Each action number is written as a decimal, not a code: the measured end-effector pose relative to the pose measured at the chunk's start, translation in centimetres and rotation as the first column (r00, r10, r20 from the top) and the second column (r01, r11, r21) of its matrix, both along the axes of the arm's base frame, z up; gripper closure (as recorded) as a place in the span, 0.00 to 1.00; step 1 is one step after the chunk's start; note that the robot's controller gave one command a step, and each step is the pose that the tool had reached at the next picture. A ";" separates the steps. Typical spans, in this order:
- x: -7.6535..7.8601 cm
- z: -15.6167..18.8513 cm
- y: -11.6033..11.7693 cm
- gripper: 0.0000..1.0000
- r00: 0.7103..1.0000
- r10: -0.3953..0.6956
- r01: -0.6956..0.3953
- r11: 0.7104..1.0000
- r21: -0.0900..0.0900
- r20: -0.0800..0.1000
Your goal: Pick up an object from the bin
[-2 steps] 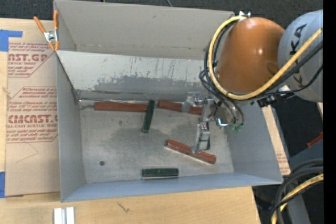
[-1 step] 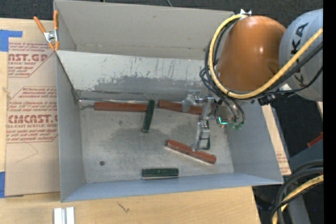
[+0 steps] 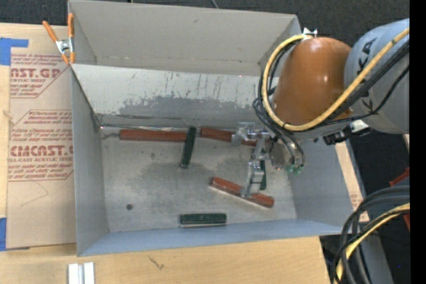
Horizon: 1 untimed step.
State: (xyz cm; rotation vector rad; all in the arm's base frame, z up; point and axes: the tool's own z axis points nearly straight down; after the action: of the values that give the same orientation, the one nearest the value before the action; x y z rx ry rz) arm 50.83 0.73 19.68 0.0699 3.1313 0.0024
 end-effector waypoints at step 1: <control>-0.2 -6.9 -2.2 0.00 1.000 0.025 -0.025 1.000 -0.001 -0.005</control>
Offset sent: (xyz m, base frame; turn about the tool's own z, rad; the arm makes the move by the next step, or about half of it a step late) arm -0.0037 -0.0186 -0.1194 -0.2635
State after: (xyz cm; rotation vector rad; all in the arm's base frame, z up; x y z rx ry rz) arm 50.67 -1.50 12.81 0.0309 3.1364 0.0000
